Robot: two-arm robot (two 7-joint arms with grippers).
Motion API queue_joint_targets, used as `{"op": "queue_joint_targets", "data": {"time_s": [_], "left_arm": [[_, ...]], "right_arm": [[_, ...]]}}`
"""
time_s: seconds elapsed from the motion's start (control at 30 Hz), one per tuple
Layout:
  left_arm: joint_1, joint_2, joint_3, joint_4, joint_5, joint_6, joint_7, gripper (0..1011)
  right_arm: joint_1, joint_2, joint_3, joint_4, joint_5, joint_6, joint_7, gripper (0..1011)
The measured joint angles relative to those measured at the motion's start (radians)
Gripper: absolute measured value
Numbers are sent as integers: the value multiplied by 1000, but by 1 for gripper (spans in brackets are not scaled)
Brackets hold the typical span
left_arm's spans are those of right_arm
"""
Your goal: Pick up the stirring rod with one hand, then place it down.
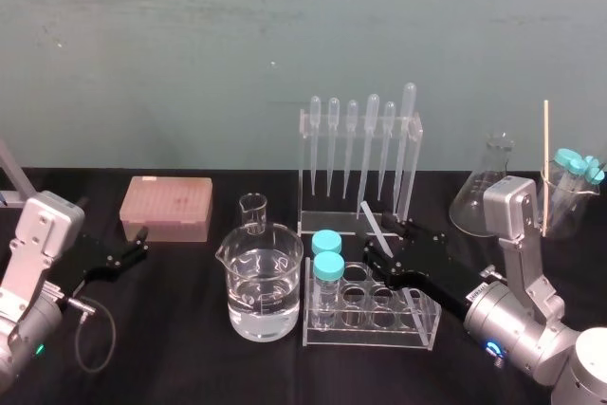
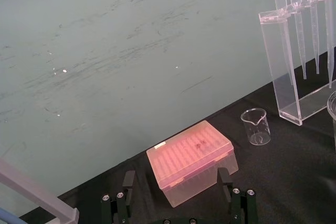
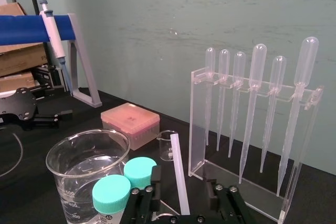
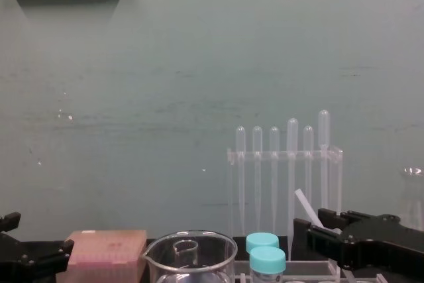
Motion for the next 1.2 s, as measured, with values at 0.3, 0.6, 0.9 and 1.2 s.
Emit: {"op": "queue_joint_targets", "data": {"time_s": [0.3, 0.6, 0.9, 1.2], "left_arm": [[0, 0, 0, 0, 0, 0, 0, 1000], [0, 0, 0, 0, 0, 0, 0, 1000], [0, 0, 0, 0, 0, 0, 0, 1000], [0, 0, 0, 0, 0, 0, 0, 1000]], "right_arm": [[0, 0, 0, 0, 0, -1, 0, 255], [0, 0, 0, -1, 0, -1, 0, 66], [-20, -10, 23, -32, -64, -72, -35, 66], [-32, -35, 50, -72, -182, -209, -106, 66]]}}
